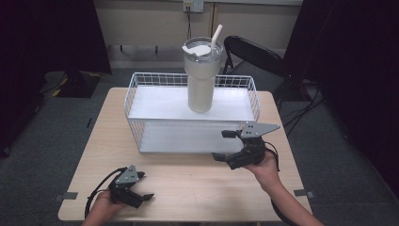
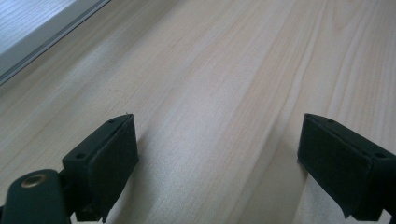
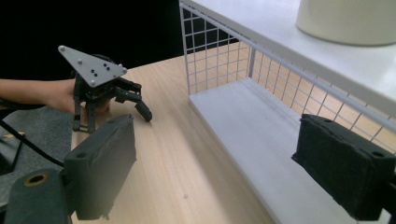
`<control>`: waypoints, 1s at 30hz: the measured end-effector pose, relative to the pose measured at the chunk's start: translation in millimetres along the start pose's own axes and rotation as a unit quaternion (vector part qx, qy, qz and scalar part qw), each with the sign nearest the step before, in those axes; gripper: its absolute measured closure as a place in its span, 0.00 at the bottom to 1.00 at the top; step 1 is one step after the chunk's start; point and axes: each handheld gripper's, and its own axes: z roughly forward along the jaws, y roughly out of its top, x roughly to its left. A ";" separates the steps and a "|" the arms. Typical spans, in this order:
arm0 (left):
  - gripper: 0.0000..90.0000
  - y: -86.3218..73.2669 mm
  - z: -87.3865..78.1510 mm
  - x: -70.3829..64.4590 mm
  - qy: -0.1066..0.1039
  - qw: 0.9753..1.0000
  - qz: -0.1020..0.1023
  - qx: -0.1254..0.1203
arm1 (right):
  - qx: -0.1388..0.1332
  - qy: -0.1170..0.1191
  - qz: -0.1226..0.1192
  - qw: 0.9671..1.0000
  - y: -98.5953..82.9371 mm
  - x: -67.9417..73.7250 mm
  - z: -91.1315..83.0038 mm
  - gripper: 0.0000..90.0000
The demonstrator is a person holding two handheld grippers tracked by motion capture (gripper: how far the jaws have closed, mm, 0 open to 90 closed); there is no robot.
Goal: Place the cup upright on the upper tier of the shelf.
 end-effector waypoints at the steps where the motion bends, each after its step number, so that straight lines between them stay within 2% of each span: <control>1: 0.13 0.0 0.0 0.0 0.000 1.000 0.000 0.000 | 0.000 0.000 0.000 1.000 0.0 0.0 0.0 0.13; 7: 0.13 0.0 -0.1 0.2 0.002 1.000 -0.001 0.001 | 0.012 0.000 -0.005 1.000 -12.7 1.8 -2.4 0.13; 30: 0.13 0.0 -0.1 0.3 0.002 1.000 -0.002 0.001 | 0.052 -0.009 0.015 0.998 -74.1 -3.3 -1.2 0.13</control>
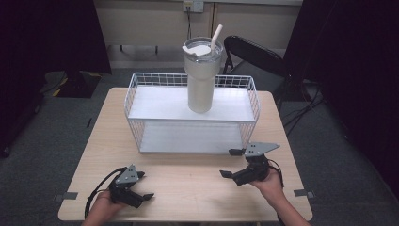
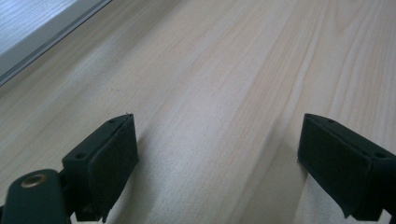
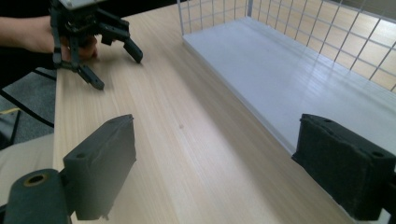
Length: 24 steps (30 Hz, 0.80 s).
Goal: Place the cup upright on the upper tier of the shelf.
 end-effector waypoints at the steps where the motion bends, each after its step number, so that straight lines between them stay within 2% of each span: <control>1: 0.13 0.0 0.0 0.0 0.000 1.000 0.000 0.000 | 0.002 -0.001 0.001 1.000 -2.2 -0.2 0.4 0.13; 6: 0.13 0.0 0.0 0.0 0.000 1.000 0.000 0.000 | 0.004 -0.001 0.005 1.000 -15.7 -1.5 2.1 0.12; 16: 0.13 0.0 0.0 0.0 0.000 1.000 0.000 0.000 | 0.032 -0.009 0.022 0.999 -45.2 -5.6 10.2 0.12; 19: 0.13 0.0 0.0 0.0 0.000 1.000 0.000 0.000 | 0.053 -0.019 0.015 0.998 -56.1 -6.0 14.6 0.12; 21: 0.13 0.0 0.0 -0.1 0.000 1.000 0.000 0.000 | 0.058 -0.021 0.011 0.998 -57.9 -5.7 15.6 0.12; 23: 0.13 0.0 0.0 0.0 0.000 1.000 0.000 0.000 | 0.075 -0.028 -0.005 0.997 -61.1 -4.6 17.9 0.12; 24: 0.13 0.0 0.0 0.0 0.000 1.000 0.000 0.000 | 0.075 -0.028 -0.005 0.997 -61.1 -4.6 17.9 0.12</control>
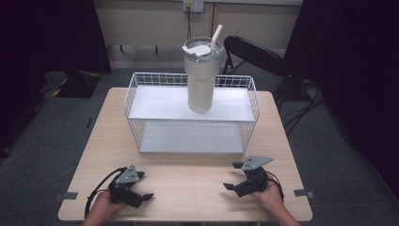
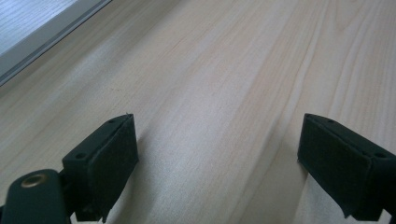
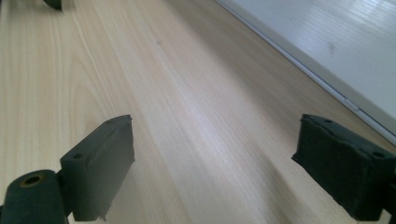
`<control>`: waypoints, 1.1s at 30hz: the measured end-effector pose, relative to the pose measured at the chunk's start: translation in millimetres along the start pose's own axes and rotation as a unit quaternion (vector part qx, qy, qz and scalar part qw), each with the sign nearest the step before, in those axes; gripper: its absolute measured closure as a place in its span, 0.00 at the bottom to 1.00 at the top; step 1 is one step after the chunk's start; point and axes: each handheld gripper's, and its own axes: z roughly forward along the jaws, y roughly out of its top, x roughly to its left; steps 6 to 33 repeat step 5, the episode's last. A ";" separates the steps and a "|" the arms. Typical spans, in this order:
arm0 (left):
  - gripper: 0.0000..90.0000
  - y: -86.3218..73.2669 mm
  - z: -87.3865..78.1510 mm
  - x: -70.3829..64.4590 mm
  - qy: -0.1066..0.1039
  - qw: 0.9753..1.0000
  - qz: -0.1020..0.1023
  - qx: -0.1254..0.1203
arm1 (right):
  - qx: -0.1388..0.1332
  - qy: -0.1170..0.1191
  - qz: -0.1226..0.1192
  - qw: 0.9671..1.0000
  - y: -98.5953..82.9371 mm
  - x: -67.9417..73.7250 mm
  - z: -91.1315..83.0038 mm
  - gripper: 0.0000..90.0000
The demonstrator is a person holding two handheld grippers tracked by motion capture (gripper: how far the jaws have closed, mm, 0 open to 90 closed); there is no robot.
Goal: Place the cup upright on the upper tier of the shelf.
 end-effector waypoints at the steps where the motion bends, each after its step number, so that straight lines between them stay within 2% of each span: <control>1: 0.13 0.0 0.0 0.0 0.000 1.000 0.000 0.000 | 0.007 -0.003 -0.005 1.000 -0.8 0.3 1.0 0.12; 5: 0.13 0.0 0.0 0.0 0.000 1.000 0.000 0.000 | 0.022 -0.008 -0.010 1.000 -5.6 0.8 4.4 0.12; 33: 0.13 0.0 0.0 0.0 0.000 1.000 0.000 0.000 | 0.022 -0.008 -0.010 1.000 -5.6 0.8 4.4 0.12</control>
